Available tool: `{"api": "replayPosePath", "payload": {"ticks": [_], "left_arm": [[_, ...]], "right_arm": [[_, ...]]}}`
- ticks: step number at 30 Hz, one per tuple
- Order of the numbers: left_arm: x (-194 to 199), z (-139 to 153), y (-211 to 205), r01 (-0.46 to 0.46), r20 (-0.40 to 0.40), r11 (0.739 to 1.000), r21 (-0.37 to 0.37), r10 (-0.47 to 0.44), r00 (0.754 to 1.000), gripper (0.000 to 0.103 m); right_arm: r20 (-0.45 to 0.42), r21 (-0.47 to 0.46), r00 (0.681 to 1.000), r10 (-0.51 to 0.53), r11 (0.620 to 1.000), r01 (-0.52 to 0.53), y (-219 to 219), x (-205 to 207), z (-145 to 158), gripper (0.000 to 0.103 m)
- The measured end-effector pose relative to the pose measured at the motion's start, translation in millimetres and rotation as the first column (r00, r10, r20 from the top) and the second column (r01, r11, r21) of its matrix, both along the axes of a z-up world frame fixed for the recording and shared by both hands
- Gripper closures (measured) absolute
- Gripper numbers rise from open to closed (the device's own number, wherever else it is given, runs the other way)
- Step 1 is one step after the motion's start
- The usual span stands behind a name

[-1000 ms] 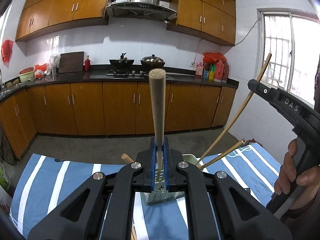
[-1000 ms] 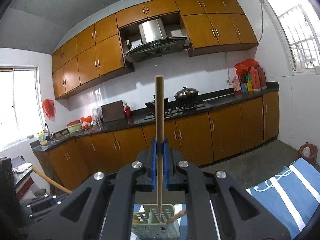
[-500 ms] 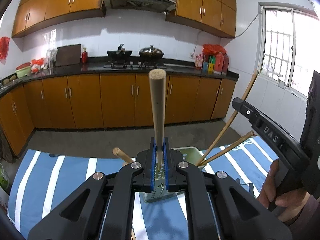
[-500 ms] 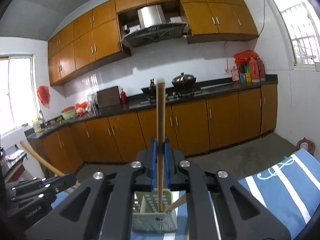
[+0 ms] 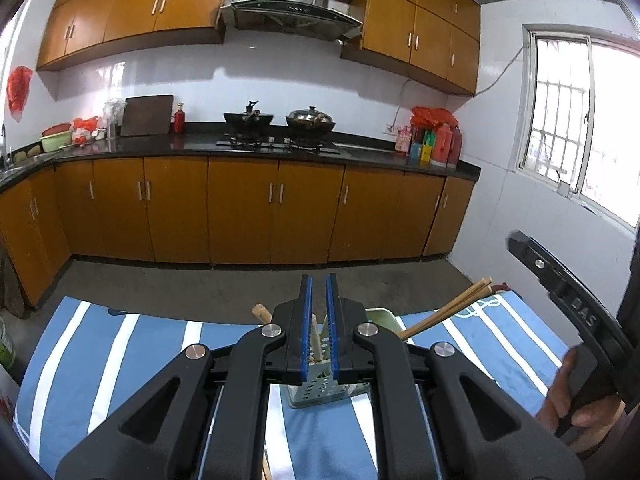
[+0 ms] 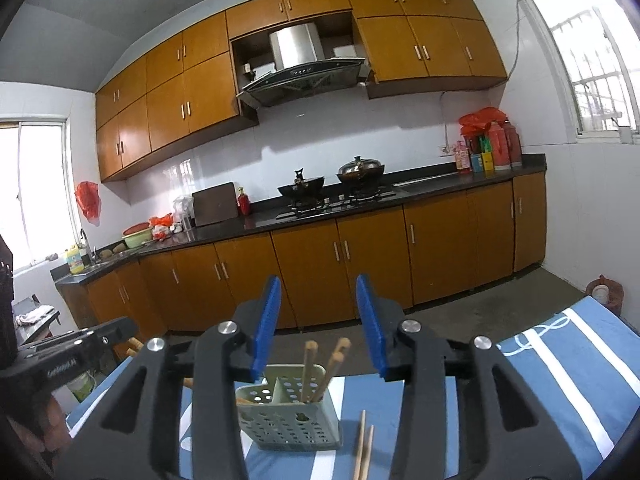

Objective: Organize utensils
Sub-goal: 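Move both open tools back down to the chopsticks on the cloth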

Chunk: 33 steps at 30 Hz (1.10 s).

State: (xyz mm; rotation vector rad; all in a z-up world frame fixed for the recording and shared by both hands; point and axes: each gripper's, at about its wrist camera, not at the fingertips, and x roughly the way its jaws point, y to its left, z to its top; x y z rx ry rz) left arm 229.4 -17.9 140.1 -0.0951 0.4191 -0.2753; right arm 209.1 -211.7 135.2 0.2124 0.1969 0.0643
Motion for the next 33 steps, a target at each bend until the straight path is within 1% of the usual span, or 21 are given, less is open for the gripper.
{"api": "replayPosePath", "payload": {"ticks": [3, 6, 9, 11, 13, 14, 15, 16, 18, 20, 22, 25, 29, 33], "left_arm": [[-10.6, 3.7, 7.8, -0.01, 0.014, 1.0, -0.017, 0.01, 1.0, 0.095], [-23.5, 1.7, 20.2, -0.028, 0.022, 0.999, -0.027, 0.028, 0.999, 0.095], [-35.0, -14.2, 37.1, -0.052, -0.008, 0.998, -0.03, 0.052, 0.999, 0.095], [-37.1, -29.0, 44.4, -0.072, -0.04, 0.997, -0.014, 0.071, 0.997, 0.095], [-36.7, -52.8, 51.0, -0.092, -0.089, 0.995, 0.025, 0.094, 0.992, 0.095], [-36.1, -64.6, 53.6, -0.098, -0.114, 0.994, 0.041, 0.102, 0.988, 0.095], [-33.7, -82.4, 57.2, -0.112, -0.154, 0.992, 0.062, 0.121, 0.981, 0.095], [-32.1, -92.1, 59.4, -0.12, -0.176, 0.99, 0.074, 0.131, 0.976, 0.095], [-26.8, -120.9, 64.6, -0.13, -0.248, 0.988, 0.089, 0.148, 0.957, 0.095], [-24.4, -139.5, 67.2, -0.131, -0.303, 0.988, 0.084, 0.151, 0.941, 0.095], [-22.9, -158.5, 68.6, -0.129, -0.355, 0.988, 0.083, 0.151, 0.923, 0.095], [-24.7, -172.3, 70.5, -0.126, -0.39, 0.989, 0.079, 0.147, 0.909, 0.095], [-26.4, -179.7, 69.2, -0.118, -0.41, 0.99, 0.079, 0.14, 0.901, 0.095], [-25.5, -185.6, 67.5, -0.109, -0.421, 0.991, 0.077, 0.131, 0.898, 0.095]], "right_arm": [[-0.005, 0.002, 1.0, -0.017, 1.0, 0.017, -10.0, -16.8, -3.6, 0.063], [-0.044, -0.014, 0.998, -0.047, 0.999, 0.046, -22.4, -33.9, -20.4, 0.062], [-0.135, -0.031, 0.988, -0.079, 0.997, 0.075, -33.8, -39.3, -49.7, 0.062], [-0.232, -0.027, 0.969, -0.081, 0.997, 0.076, -39.7, -34.9, -78.9, 0.062], [-0.319, -0.02, 0.944, -0.077, 0.997, 0.075, -41.5, -29.9, -106.1, 0.062], [-0.379, -0.008, 0.923, -0.063, 0.998, 0.065, -42.1, -25.6, -124.0, 0.062], [-0.428, 0.007, 0.903, -0.043, 0.999, 0.051, -41.5, -21.9, -139.0, 0.064], [-0.462, 0.019, 0.886, -0.026, 0.999, 0.039, -40.0, -18.9, -149.1, 0.066], [-0.552, 0.054, 0.833, 0.027, 0.999, 0.003, -30.1, -8.0, -178.0, 0.077], [-0.605, 0.074, 0.794, 0.061, 0.997, -0.02, -21.1, -1.9, -197.2, 0.082], [-0.634, 0.076, 0.769, 0.082, 0.996, -0.043, -9.1, 1.2, -211.2, 0.084], [-0.647, 0.06, 0.758, 0.085, 0.996, -0.06, 3.7, 4.9, -219.7, 0.085], [-0.665, 0.046, 0.743, 0.082, 0.997, -0.07, 13.0, 11.1, -227.4, 0.086], [-0.663, 0.016, 0.745, 0.076, 0.996, -0.087, 16.8, 11.5, -225.8, 0.086]]}}
